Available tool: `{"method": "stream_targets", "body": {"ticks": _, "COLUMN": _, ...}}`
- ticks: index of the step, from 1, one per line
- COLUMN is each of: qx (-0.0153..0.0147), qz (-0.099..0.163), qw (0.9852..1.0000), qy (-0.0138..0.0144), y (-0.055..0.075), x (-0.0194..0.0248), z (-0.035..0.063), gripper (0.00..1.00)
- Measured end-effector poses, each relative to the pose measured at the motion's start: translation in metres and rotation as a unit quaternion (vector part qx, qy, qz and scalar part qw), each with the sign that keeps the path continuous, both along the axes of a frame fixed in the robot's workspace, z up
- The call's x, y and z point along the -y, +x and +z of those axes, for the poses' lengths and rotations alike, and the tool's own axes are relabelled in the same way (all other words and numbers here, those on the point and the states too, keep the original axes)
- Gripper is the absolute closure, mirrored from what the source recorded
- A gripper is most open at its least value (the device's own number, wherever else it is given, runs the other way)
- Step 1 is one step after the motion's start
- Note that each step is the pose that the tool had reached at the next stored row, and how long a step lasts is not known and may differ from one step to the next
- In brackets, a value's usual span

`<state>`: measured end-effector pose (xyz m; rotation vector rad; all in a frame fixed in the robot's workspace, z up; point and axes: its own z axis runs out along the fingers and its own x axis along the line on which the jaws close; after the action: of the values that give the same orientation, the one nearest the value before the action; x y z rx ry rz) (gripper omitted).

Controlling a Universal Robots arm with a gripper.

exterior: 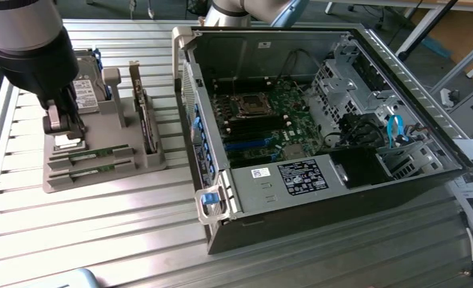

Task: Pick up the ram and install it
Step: 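Pick up the ram and move it above insertion slot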

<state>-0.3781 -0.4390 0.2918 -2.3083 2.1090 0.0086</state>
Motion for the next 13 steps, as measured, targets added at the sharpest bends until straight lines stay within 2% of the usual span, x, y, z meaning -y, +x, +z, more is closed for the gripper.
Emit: {"method": "stream_targets", "body": {"ticks": 13, "qx": 0.0, "qz": 0.0, "qw": 1.0, "qy": 0.0, "y": 0.0, "x": 0.002, "z": -0.0083, "gripper": 0.75}}
